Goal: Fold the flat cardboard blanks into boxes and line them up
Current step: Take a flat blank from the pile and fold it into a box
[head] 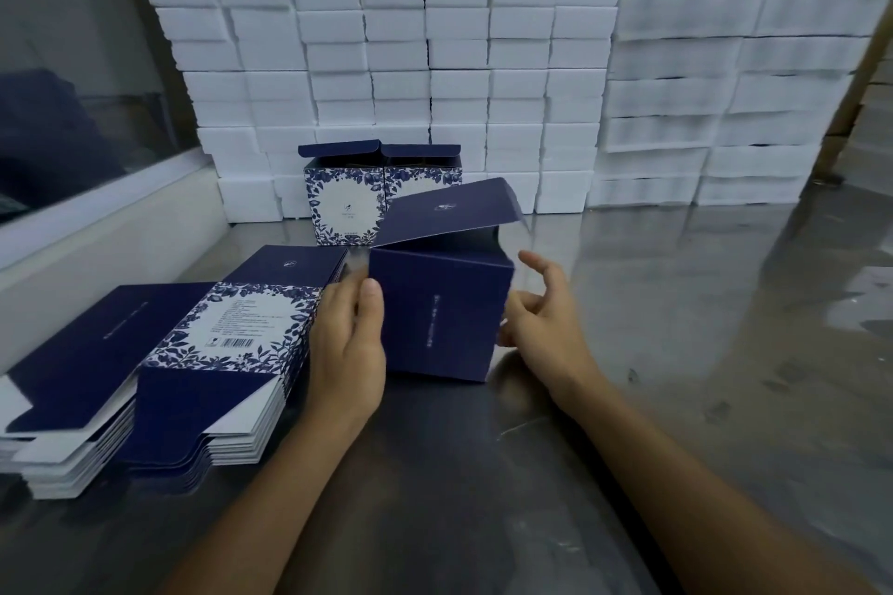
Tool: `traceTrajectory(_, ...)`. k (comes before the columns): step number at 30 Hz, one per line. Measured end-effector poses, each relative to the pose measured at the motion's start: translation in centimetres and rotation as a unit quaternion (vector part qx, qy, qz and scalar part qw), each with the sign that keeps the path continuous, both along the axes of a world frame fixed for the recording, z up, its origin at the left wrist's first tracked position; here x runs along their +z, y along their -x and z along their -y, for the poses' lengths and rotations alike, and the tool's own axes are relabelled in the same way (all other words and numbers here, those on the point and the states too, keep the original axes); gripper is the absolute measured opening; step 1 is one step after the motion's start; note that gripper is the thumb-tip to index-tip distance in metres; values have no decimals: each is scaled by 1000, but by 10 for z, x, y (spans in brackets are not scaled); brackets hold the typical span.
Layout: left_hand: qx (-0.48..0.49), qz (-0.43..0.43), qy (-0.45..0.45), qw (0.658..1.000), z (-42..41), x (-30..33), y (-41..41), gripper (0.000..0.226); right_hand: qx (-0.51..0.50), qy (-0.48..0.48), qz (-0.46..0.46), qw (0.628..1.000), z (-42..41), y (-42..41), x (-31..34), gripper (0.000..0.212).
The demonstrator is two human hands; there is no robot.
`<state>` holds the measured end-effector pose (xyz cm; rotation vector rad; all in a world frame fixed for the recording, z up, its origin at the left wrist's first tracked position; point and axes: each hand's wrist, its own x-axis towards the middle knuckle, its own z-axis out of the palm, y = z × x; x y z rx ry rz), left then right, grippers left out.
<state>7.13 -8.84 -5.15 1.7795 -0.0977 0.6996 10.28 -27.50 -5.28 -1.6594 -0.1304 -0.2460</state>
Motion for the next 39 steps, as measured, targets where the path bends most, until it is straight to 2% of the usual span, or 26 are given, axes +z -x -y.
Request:
traceTrajectory(4, -9, -25, 99, 995, -5, -5, -6, 16, 27, 2, -14, 1000, 3, 0, 4, 111)
traceTrajectory(7, 25, -48, 47, 997, -5, -8, -8, 38, 53, 25, 10, 998, -1, 1, 1, 125)
traceTrajectory(10, 43, -51, -2, 998, -2, -7, -8, 49, 52, 17, 55, 997, -9, 3, -3, 115)
traceTrajectory(15, -12, 9, 55, 998, 0, 3, 2, 74, 15, -67, 92, 993, -11, 7, 22, 88)
traceTrajectory(18, -49, 78, 64, 994, 2, 14, 8, 69, 37, -56, 117, 991, -9, 15, 33, 63)
traceTrajectory(21, -53, 111, -15, 992, 5, 18, 14, 53, 53, -38, 144, 987, -14, 23, 35, 61)
traceTrajectory(24, -14, 109, -64, 992, 8, 20, 14, 37, 8, -15, 161, 987, -17, 26, 34, 42)
traceTrajectory(27, 0, 121, -102, 987, 8, 19, 13, 31, -28, 51, 184, 981, -14, 26, 31, 23)
traceTrajectory(30, 11, 148, -141, 979, 7, 14, 10, 31, -78, 137, 261, 952, -14, 25, 29, 25)
traceTrajectory(33, -6, 154, -136, 979, 6, 10, 10, 32, -93, 214, 321, 918, -20, 28, 27, 36)
traceTrajectory(36, -23, 138, -122, 983, 5, 9, 9, 36, -79, 241, 328, 910, -24, 31, 23, 39)
traceTrajectory(39, -4, 138, -163, 977, 5, 8, 8, 36, -103, 255, 324, 905, -22, 28, 23, 34)
